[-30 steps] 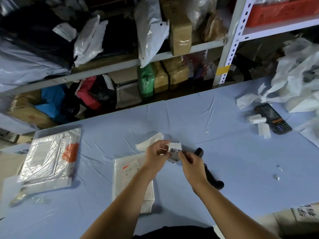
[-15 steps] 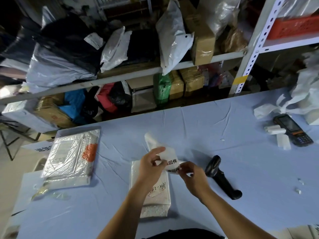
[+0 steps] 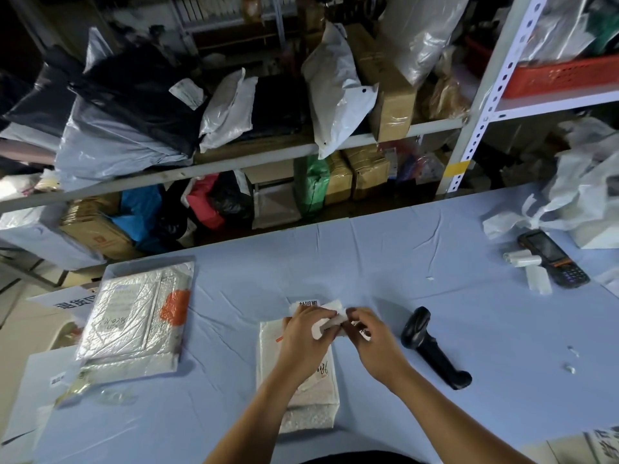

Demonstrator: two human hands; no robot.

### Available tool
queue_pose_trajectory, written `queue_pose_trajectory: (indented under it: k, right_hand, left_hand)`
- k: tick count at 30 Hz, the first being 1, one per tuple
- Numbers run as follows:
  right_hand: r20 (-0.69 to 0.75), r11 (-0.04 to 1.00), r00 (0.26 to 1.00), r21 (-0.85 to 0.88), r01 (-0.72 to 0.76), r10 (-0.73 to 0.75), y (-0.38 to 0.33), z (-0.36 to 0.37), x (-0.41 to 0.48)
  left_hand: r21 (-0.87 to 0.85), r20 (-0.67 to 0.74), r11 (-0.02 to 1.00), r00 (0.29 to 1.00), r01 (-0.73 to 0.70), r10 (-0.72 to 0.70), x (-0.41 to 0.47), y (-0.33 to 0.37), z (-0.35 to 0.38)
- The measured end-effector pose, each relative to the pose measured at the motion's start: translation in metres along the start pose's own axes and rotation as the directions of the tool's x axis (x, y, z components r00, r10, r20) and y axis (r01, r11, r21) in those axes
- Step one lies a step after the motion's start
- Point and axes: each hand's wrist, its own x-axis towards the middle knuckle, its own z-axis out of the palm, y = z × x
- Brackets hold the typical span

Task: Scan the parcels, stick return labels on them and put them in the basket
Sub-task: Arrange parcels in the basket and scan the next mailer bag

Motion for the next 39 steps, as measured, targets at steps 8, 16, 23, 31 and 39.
queue_pose_trajectory:
  k: [8, 16, 23, 31, 39]
  right_hand:
    - [0.013, 0.974, 0.991, -0.18, 0.134, -0.134, 0.002, 0.001, -0.003]
    - [0.081, 0.946, 0.985, -0.277, 0.169, -0.153, -0.006, 0.005, -0.006]
    - [-0.001, 0.954, 1.0, -0.301, -0.005, 0.005, 0.003, 0.003, -0.004]
    - [-0.404, 0.914, 0.878, -0.192, -0.356, 0.258, 0.005, -0.002, 0.003]
    - [0.092, 0.76, 0.897, 0.499, -0.417, 0.432, -0.059, 0.052, 0.005]
  left_hand:
    - [-0.161, 0.055, 0.984, 0.996, 0.078, -0.07, -0.002, 0.0, -0.008]
    - [-0.108, 0.009, 0.994, 0.999, 0.034, -0.033, -0.007, -0.003, -0.016]
    - [-0.347, -0.162, 0.919, 0.954, 0.185, -0.253, -0.003, -0.007, -0.014]
    - [-0.143, -0.482, 0.983, 0.859, 0.116, -0.171, -0.013, -0.014, -0.037]
    - [0.427, -0.439, 0.868, 0.78, -0.254, 0.445, -0.042, -0.039, -0.035]
